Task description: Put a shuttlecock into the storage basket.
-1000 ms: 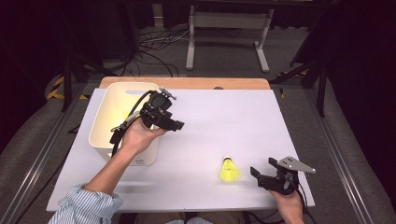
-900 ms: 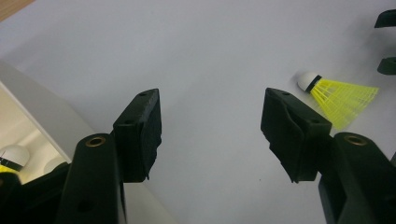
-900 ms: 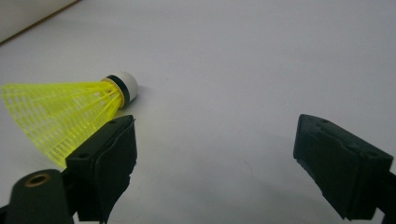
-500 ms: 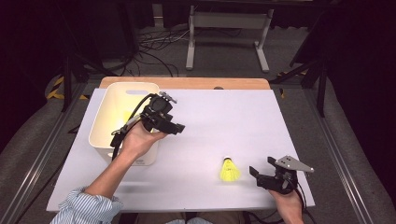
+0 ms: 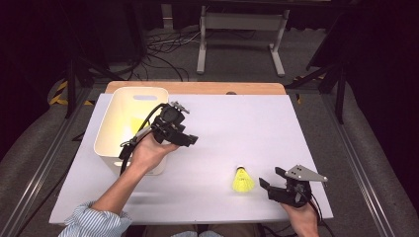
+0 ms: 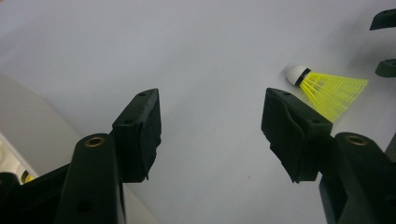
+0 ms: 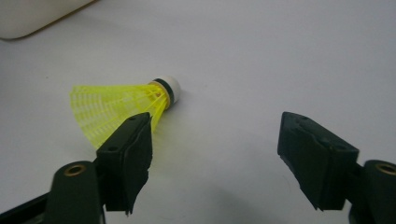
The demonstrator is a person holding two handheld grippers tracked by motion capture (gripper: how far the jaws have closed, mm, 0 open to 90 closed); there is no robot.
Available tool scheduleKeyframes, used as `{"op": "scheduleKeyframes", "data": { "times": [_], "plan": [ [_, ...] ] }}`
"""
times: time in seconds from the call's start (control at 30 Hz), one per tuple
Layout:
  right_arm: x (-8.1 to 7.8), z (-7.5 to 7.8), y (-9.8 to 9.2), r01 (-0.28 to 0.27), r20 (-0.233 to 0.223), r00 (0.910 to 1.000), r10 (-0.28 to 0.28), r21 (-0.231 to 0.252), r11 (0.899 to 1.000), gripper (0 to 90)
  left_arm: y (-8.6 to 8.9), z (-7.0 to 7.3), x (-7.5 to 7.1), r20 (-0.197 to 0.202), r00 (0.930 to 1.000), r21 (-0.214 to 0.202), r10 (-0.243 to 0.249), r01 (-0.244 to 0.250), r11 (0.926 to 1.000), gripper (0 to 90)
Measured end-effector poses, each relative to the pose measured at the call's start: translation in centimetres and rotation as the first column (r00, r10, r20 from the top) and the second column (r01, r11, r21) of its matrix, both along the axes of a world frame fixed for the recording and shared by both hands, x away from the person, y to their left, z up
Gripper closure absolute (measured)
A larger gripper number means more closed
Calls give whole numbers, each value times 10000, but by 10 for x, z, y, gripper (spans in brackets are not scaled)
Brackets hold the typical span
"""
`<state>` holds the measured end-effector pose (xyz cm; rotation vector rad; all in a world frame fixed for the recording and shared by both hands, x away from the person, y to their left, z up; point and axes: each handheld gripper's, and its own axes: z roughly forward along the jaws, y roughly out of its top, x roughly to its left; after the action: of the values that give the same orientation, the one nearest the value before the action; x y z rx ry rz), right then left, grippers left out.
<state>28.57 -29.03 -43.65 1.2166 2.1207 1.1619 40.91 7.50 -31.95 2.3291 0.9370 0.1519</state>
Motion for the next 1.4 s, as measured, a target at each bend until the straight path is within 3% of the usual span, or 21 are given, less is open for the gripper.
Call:
{"op": "scheduleKeyframes", "data": {
  "times": [0.2,0.37,0.73,0.93,1.4],
  "plan": [
    [-4,8,6,-367,-737,9966,355,-144,9992,416,-1,-4,-2,-80,10000,27,-59,59,10000,383],
    [-4,13,13,-683,-1071,9922,631,-460,9966,479,-2,-5,-2,-119,9999,29,-46,46,10000,382],
    [5,19,35,-1381,-1804,9771,1130,-1329,9815,576,-2,-7,-8,-158,9998,186,-88,91,9998,382],
    [9,15,42,-1478,-2106,9713,1110,-1680,9746,638,-1,-10,-9,-170,9998,214,-50,54,9998,382],
    [18,11,50,-1430,-2466,9645,949,-1854,9722,744,-6,-17,-4,-251,9996,214,-135,141,9997,379]
  ]
}}
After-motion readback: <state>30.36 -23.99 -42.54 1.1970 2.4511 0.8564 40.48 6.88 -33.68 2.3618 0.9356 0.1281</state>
